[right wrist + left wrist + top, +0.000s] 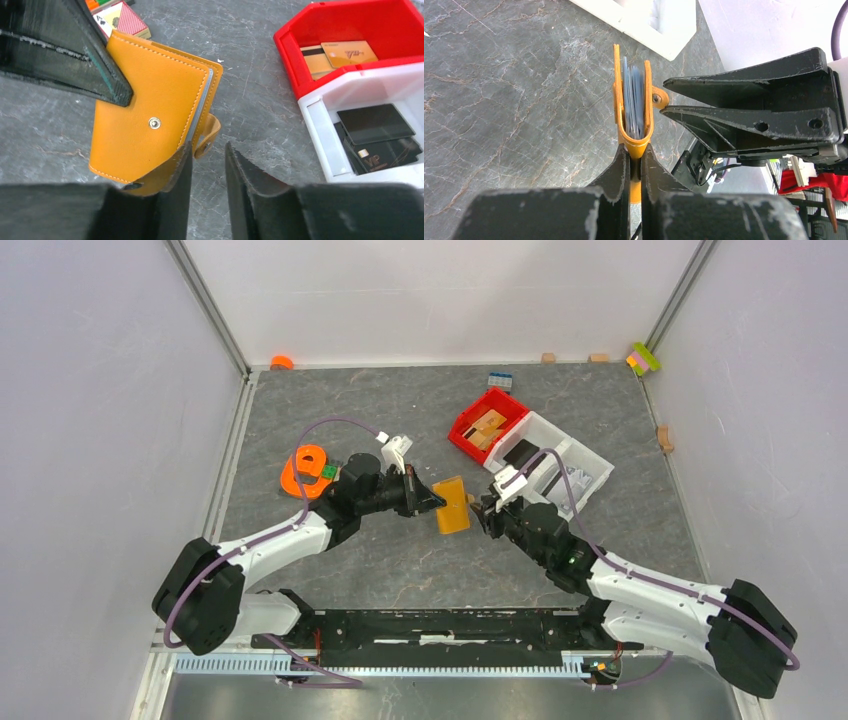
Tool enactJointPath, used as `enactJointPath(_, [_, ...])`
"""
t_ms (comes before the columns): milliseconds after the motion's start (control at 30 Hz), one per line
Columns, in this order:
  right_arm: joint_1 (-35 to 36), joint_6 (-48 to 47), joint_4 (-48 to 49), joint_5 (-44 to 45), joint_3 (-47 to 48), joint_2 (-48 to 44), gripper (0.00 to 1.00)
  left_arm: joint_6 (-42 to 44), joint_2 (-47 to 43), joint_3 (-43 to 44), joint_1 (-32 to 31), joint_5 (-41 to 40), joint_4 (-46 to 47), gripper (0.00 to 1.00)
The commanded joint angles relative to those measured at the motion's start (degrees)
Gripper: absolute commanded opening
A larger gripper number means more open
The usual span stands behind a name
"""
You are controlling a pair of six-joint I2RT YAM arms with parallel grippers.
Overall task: Take the credit cards out of the card holder
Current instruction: Open the card holder.
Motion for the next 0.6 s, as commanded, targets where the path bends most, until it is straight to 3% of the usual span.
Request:
enactJointPath(0, [0.1,0.4,1.0,2.4,1.5,-1.0,0.27,2.0,-0.5,2.5,-0.2,1.0,1.3,0.02])
enactJointPath(67, [0.1,0.4,0.7,1.9,1.8,-0.5,0.23,1.9,-0.5,2.6,-0.2,1.0,1.3,0.02])
enactJointPath(133, [0.0,0.5,0.4,1.2,2.3,0.1,0.27,2.0,-0.5,2.6,-0.2,1.0,1.3,0.02])
enactJointPath(267, [0.1,0.4,-0.4,1.3,3.1,1.4,0.62,2.0,-0.5,2.6,-0.2,1.2,1.3,0.02])
enactJointPath(333, [0.0,0.6,-1.3,1.9,4.0,2.4,0.68,2.0,-0.5,2.6,-0.2,1.2,1.3,0.02])
enactJointPath(433, [0.1,1.0,-2.0,1.8,4.9,3.8,0.67,1.9,-0.7,2.6,-0.2,1.5,1.5,0.02])
enactJointPath(567, [0.1,1.7,-2.0,3.1,4.9,3.6,0.43,1.9,-0.7,2.5,-0.2,1.5,1.6,0.02])
